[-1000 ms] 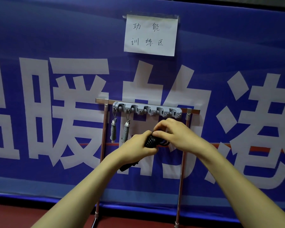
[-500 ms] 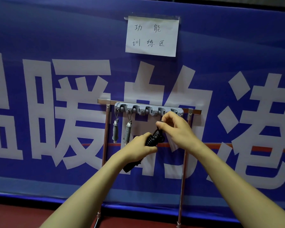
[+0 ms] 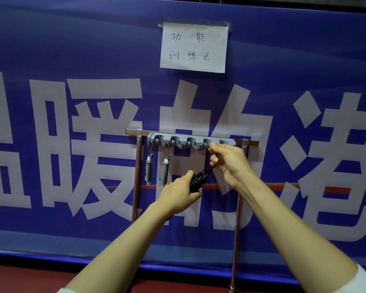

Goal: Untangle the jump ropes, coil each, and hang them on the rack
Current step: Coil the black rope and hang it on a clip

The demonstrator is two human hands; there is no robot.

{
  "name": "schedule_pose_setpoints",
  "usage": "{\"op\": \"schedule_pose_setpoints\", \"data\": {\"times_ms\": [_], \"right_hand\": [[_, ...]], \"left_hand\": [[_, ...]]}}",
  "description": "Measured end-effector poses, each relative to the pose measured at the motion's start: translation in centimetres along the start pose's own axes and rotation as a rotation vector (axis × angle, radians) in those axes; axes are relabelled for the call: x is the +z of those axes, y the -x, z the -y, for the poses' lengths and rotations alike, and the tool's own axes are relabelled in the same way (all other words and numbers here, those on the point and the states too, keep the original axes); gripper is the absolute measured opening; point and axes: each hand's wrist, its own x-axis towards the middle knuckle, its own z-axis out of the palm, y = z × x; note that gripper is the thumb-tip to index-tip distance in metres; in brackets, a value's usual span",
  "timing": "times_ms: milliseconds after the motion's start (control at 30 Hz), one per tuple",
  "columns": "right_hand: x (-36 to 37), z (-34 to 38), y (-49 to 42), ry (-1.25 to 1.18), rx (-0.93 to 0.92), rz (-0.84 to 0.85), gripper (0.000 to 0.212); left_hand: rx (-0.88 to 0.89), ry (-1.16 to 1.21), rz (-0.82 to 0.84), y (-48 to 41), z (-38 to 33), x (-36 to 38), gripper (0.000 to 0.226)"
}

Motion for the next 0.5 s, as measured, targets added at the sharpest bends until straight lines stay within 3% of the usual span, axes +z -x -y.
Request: {"op": "schedule_pose_setpoints", "data": {"times_ms": [267,400,500], "right_hand": [[0.5,0.0,-1.1,-0.257,0.047,0.030,0.013],[1.4,0.2,-2.8,0.073,0.041,0.133,0.009],[1.9,0.5,-4.7,0.178,0.088,0.260,0.008]], "left_hand": [[-0.007,0.271,-0.168,0.1,0.5,1.7,0.027],[-0.017,0.486,-0.100,-0.5,1.8,1.9,0.039],[-0.076,0.726,-0.015,-0.9,2.6,0.9,0.058]]}}
